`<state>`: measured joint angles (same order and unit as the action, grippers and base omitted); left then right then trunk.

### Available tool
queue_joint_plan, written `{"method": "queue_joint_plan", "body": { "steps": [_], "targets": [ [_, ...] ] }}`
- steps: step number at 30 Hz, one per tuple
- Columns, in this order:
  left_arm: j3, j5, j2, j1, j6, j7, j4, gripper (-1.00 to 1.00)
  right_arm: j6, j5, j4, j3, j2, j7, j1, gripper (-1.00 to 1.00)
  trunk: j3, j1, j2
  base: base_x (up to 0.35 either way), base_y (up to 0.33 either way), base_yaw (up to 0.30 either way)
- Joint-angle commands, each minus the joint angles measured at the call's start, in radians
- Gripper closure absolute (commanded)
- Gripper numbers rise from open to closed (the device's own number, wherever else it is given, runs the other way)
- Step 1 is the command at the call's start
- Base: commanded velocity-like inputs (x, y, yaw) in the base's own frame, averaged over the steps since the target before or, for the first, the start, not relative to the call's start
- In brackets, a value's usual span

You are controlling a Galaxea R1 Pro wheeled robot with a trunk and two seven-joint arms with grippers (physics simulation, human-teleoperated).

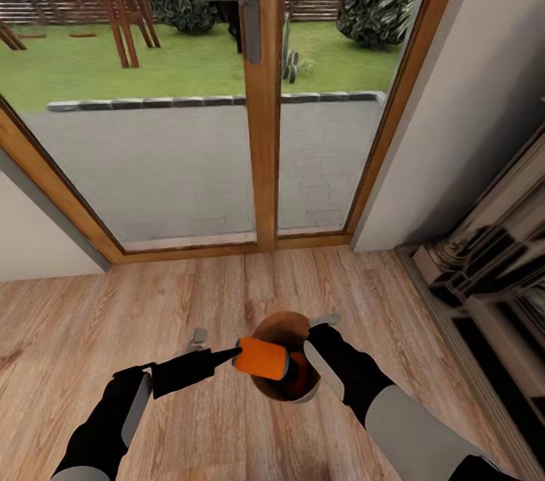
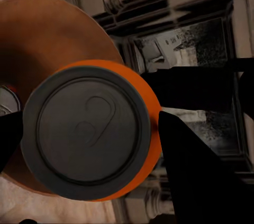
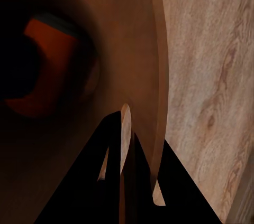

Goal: Put the three can of soda from the living room inside the tash can in the kitchen.

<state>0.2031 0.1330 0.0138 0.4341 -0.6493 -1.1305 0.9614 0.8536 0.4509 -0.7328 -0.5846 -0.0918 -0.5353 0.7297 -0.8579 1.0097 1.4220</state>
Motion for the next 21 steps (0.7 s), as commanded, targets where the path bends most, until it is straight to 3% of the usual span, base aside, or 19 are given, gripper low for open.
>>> {"method": "queue_joint_plan", "body": {
  "steps": [1,21],
  "targets": [
    [-0.003,0.0,0.0,0.0,0.002,0.003,0.0,1.0,-0.005,0.008,0.001,0.0,-0.002,0.004,0.0,1.0,0.0,0.0,0.0,0.0,0.0,0.0],
    [-0.034,0.0,0.004,0.0,0.002,0.057,0.021,1.0,-0.005,0.008,0.007,0.0,-0.016,0.0,0.0,1.0,0.0,0.0,0.0,0.0,0.0,0.0]
  ]
}}
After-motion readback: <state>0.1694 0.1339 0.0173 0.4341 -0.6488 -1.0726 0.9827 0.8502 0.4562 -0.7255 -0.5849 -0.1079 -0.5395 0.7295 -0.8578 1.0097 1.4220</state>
